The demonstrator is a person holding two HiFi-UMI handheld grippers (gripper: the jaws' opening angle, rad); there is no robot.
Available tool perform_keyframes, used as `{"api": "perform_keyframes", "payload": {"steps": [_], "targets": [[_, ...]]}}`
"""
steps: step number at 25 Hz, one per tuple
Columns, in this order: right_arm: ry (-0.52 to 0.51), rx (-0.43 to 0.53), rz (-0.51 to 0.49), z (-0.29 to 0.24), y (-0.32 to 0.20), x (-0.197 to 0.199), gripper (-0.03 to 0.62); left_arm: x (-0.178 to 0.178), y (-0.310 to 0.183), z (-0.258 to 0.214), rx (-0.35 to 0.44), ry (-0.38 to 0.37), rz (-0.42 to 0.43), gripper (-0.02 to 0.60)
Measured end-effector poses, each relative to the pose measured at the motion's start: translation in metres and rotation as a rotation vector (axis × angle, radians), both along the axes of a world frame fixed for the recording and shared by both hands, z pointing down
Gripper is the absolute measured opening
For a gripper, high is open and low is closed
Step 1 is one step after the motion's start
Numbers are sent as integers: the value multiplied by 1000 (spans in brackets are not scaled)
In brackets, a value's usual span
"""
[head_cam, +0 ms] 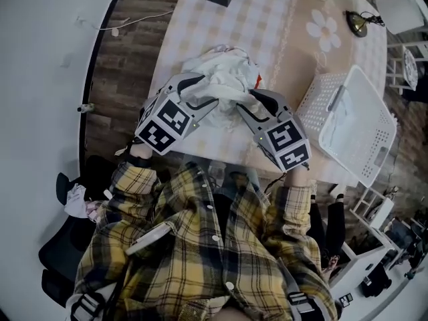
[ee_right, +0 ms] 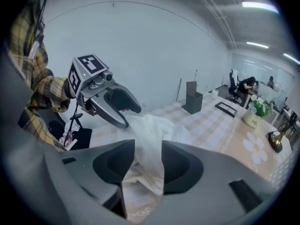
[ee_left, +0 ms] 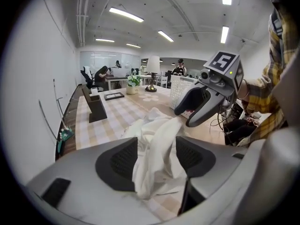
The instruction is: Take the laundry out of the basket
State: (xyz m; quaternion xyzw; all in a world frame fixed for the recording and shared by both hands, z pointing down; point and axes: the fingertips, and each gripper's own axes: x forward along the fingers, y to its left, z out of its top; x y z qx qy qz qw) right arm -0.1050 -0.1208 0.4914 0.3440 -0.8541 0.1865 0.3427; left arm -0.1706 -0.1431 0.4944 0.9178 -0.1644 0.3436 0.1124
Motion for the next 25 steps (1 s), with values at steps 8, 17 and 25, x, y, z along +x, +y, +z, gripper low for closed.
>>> {"api": "perform_keyframes", "payload": {"steps": [8,17,25], "targets": [[-218,133,120,-95,18,25,169,31,5,-108,100,233,-39,291],[-409,473,328,-226,63,124,73,135,55,-229,175,590,12,248],[-410,567,430,-256,112,217,-6,232,100,-269,208,673,37,80]]}}
